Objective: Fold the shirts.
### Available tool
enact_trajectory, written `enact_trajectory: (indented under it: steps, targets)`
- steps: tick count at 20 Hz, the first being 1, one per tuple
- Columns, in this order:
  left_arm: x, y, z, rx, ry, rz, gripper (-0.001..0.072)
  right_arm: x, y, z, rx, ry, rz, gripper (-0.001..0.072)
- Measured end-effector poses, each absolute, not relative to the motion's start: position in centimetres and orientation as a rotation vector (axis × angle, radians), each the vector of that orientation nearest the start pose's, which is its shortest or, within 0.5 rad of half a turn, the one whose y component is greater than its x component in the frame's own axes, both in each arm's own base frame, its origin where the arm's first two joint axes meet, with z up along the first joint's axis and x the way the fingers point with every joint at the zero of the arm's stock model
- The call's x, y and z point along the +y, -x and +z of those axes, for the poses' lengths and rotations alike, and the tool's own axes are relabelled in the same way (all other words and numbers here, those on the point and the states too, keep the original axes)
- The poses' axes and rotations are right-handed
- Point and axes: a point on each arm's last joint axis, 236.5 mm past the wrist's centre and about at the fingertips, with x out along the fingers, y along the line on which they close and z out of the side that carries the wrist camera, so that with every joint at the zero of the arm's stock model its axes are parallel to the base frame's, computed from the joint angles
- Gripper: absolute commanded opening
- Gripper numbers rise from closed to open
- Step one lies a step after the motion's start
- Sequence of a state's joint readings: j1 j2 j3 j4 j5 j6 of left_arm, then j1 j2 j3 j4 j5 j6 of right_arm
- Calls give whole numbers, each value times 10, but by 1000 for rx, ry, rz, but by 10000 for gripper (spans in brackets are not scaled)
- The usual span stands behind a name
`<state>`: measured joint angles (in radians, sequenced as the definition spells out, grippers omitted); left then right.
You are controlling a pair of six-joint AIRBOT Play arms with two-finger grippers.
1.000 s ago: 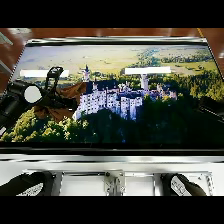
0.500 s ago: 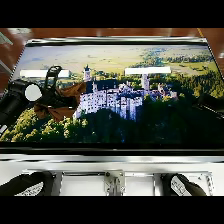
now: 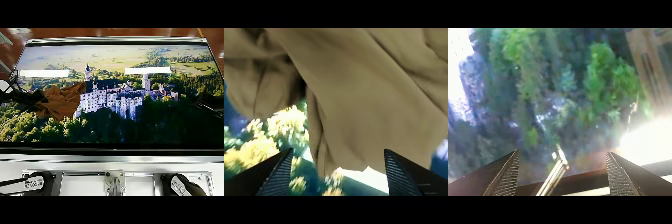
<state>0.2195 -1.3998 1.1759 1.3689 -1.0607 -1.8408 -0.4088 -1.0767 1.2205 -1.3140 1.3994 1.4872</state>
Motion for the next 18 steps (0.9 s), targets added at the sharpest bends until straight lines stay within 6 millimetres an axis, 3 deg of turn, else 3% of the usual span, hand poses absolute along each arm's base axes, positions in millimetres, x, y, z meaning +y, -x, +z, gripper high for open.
enact_trajectory:
  steps: [6,7,8,9,11,13,14,16,18]
  targets:
    - [41,-435,-85,1256,739,268,717,-74,-333,96,1158,-381,-97,661]
    - [38,-438,-93,1257,759,268,534,-74,-333,96,1156,-383,-95,661]
    - [36,-440,-98,1259,774,268,151,-73,-334,96,1155,-384,-93,661]
    - [34,-442,-101,1260,789,265,38,-73,-334,96,1154,-385,-92,661]
    - [29,-446,-98,1256,799,238,38,-72,-334,97,1154,-387,-90,661]
    - [17,-455,-76,1231,783,158,37,-72,-334,97,1152,-387,-90,660]
    - [9,-464,-52,1187,751,95,37,-73,-336,97,1145,-387,-91,651]
    - [-13,-475,14,1081,638,-47,37,-71,-338,99,1136,-393,-84,651]
    - [-50,-473,100,938,521,-198,38,-65,-340,104,1115,-395,-53,651]
